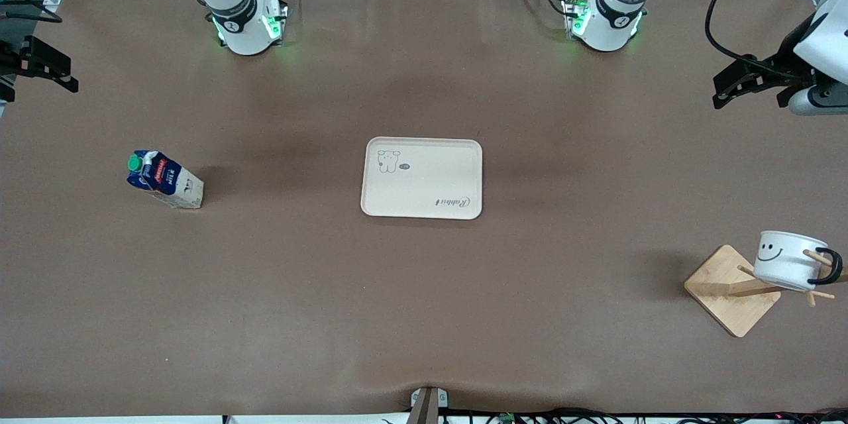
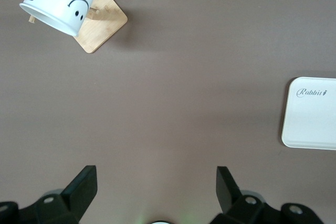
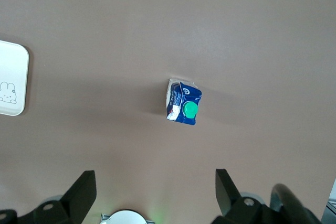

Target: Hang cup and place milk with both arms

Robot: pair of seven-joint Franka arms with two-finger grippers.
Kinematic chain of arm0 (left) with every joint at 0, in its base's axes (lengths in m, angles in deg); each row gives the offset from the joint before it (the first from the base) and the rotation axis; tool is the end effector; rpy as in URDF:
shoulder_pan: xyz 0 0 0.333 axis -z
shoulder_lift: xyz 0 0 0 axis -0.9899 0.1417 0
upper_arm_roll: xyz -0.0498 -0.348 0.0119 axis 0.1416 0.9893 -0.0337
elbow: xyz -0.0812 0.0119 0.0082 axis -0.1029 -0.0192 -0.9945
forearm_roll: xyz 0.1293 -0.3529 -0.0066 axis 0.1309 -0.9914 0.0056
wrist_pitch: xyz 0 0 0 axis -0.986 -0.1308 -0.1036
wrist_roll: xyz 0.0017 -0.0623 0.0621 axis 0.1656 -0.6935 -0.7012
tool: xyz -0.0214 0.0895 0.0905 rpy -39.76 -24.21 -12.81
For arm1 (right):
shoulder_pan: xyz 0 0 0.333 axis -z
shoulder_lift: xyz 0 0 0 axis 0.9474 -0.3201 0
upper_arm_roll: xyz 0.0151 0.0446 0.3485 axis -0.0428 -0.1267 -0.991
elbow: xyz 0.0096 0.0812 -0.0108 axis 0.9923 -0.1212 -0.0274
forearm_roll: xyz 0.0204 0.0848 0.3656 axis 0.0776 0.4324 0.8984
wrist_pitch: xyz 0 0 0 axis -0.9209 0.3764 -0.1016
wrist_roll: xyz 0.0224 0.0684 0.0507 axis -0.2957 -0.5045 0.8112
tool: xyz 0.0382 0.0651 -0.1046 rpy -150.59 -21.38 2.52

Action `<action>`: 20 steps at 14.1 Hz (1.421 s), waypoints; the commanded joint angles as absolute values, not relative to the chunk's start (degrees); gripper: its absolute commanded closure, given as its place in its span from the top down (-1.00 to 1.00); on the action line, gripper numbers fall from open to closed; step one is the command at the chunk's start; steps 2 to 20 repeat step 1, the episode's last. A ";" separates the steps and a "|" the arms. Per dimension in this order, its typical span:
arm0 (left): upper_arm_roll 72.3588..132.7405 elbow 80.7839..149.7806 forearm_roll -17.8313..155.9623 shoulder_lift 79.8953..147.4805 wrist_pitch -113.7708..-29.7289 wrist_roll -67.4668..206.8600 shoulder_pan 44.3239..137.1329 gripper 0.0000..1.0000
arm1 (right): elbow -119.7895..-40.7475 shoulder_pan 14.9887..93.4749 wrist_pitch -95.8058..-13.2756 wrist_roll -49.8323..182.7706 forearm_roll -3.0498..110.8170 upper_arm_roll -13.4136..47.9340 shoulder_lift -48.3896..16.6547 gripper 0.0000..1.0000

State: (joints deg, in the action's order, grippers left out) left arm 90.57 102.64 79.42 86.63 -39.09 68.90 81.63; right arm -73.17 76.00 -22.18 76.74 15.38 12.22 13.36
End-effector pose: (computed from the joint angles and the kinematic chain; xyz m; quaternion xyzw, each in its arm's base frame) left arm 0.5154 -0.0521 0.6670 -0.9999 0.0022 0.0093 0.0142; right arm 0.4863 -0.0472 0.6657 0.9957 0.0878 -0.0280 0.0084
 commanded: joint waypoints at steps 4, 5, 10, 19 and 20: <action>90.55 102.32 78.32 86.13 -39.05 68.61 81.50 1.00 | -71.68 76.34 -21.01 75.94 14.23 12.07 12.78 1.00; 90.55 102.32 78.32 86.13 -39.05 68.61 81.50 1.00 | -71.68 76.34 -21.01 75.94 14.23 12.07 12.78 1.00; 90.55 102.32 78.32 86.13 -39.05 68.61 81.50 1.00 | -71.68 76.34 -21.01 75.94 14.23 12.07 12.78 1.00; 90.55 102.32 78.32 86.13 -39.05 68.61 81.50 1.00 | -71.68 76.34 -21.01 75.94 14.23 12.07 12.78 1.00; 90.55 102.32 78.32 86.13 -39.05 68.61 81.50 1.00 | -71.68 76.34 -21.01 75.94 14.23 12.07 12.78 1.00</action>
